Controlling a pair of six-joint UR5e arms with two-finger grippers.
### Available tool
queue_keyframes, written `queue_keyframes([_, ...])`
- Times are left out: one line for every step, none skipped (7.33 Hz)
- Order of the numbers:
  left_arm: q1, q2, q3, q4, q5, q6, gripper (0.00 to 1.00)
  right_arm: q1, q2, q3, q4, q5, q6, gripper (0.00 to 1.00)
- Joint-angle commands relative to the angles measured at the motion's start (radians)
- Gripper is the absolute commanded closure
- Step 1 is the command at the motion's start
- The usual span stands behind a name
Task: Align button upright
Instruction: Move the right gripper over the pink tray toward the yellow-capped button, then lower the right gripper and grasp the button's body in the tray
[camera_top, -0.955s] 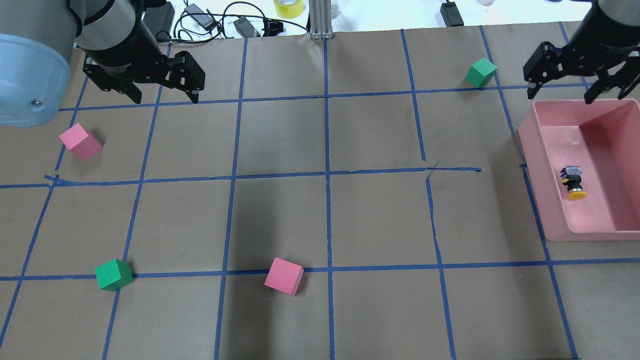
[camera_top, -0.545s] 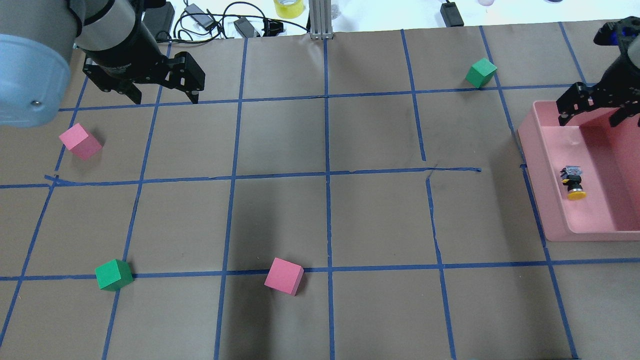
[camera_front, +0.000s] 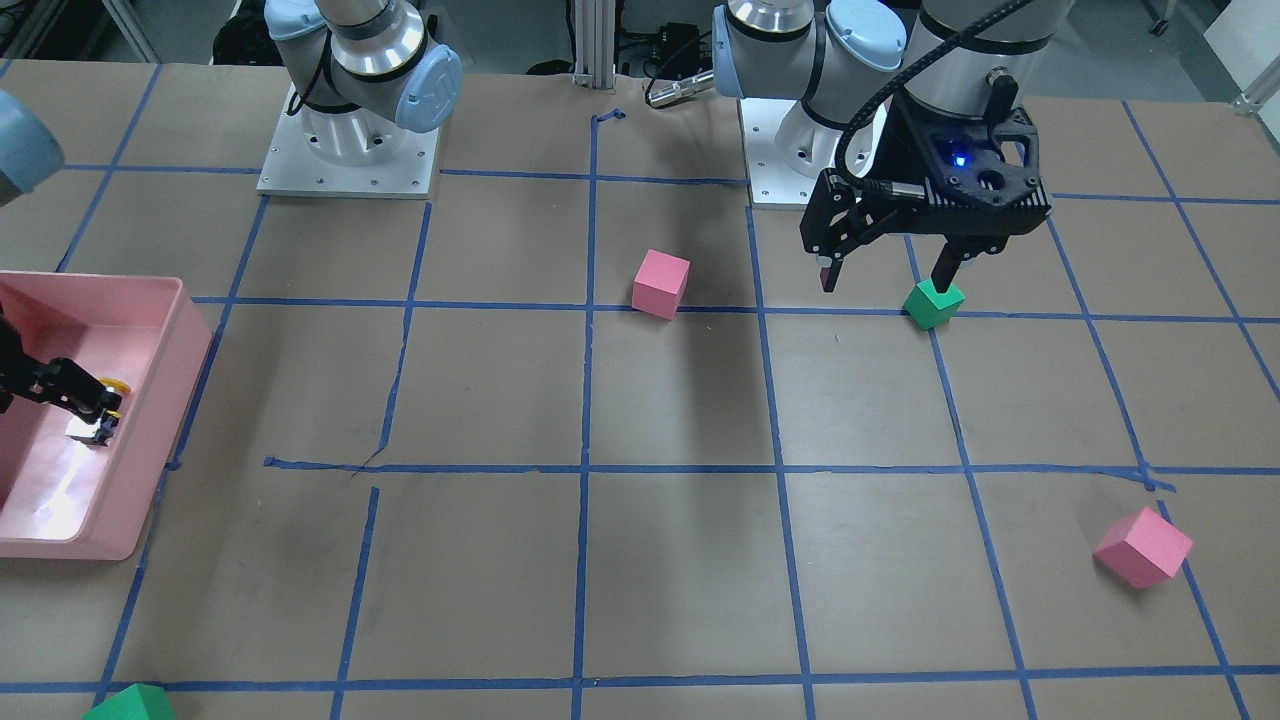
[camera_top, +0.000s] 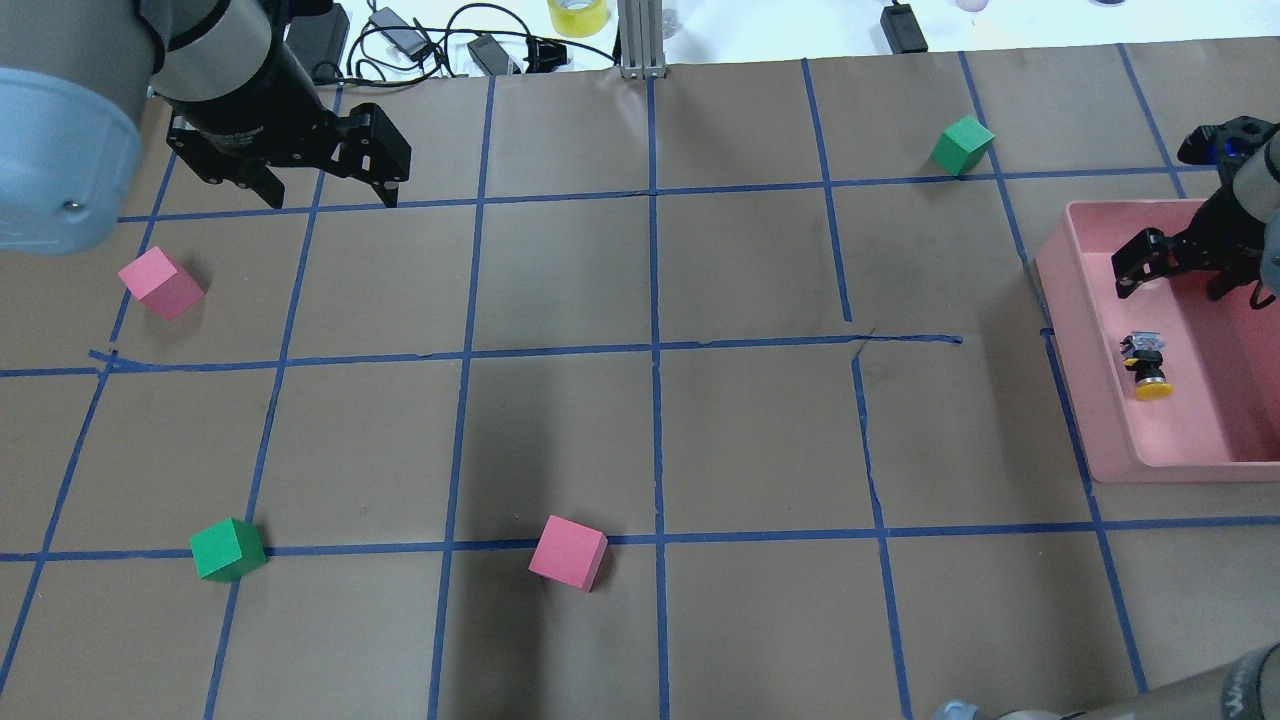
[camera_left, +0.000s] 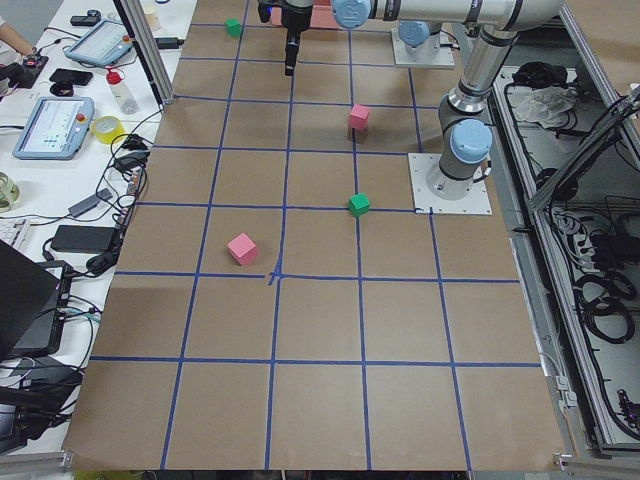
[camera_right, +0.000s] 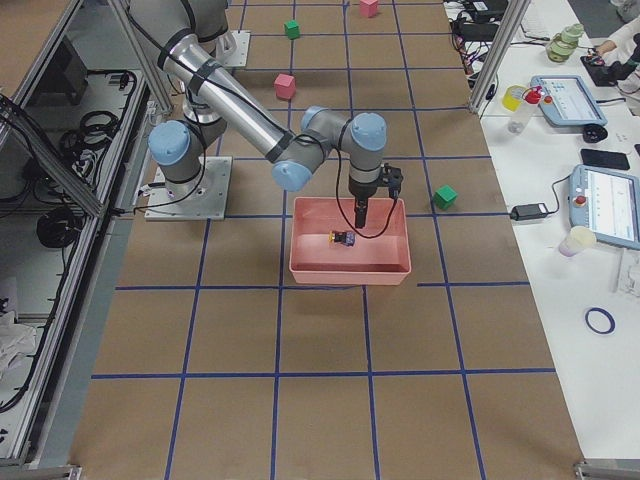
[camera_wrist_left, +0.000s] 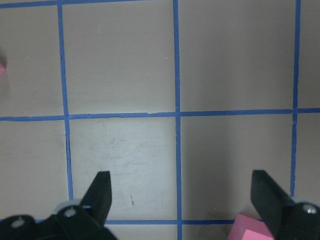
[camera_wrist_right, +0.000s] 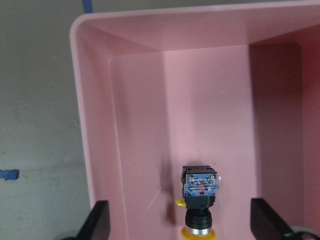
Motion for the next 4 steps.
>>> queue_keyframes([0.000, 0.000, 0.000, 0.000, -0.003, 0.000, 0.00, -0.040, 0.066, 0.005, -0.023, 0.009, -0.056, 0.00])
queue_keyframes([0.000, 0.000, 0.000, -0.002, -0.001, 0.000, 0.00, -0.041, 0.086, 0.005, -0.025, 0.003, -0.058, 0.00])
queue_keyframes([0.000, 0.000, 0.000, 0.000, -0.006, 0.000, 0.00, -0.043, 0.099, 0.003, -0.025, -0.004, -0.060, 0.00])
queue_keyframes([0.000, 0.000, 0.000, -0.002, 0.000, 0.000, 0.00, -0.043, 0.109, 0.005, -0.025, -0.006, -0.061, 0.00])
